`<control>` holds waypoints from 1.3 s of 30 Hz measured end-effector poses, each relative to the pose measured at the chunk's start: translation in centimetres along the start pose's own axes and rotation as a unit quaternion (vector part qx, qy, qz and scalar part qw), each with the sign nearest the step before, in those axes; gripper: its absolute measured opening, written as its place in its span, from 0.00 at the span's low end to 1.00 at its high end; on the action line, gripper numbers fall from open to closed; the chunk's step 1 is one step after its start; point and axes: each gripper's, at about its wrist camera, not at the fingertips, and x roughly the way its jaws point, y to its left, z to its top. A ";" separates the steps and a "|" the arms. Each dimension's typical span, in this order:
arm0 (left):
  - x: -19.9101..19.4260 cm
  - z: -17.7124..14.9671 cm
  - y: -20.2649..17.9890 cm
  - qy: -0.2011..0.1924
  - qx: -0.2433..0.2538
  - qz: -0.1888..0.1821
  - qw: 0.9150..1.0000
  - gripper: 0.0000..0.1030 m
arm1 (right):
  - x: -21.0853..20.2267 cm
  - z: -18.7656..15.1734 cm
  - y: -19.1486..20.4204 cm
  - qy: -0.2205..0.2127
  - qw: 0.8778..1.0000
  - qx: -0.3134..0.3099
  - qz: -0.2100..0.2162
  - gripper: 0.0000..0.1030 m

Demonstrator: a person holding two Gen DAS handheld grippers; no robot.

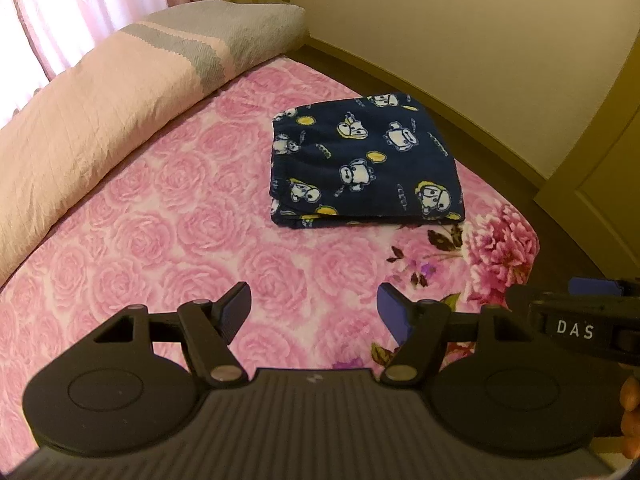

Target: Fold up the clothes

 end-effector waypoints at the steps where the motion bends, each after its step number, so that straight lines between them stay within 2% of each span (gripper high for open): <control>1: 0.1 0.0 0.0 0.001 -0.001 0.000 1.000 0.65 | 0.1 0.1 0.0 0.001 1.000 0.000 0.000 0.72; 39: 5.1 2.8 -0.5 0.023 -0.006 0.001 1.000 0.64 | 4.4 4.0 -0.7 0.024 1.000 -0.015 -0.006 0.72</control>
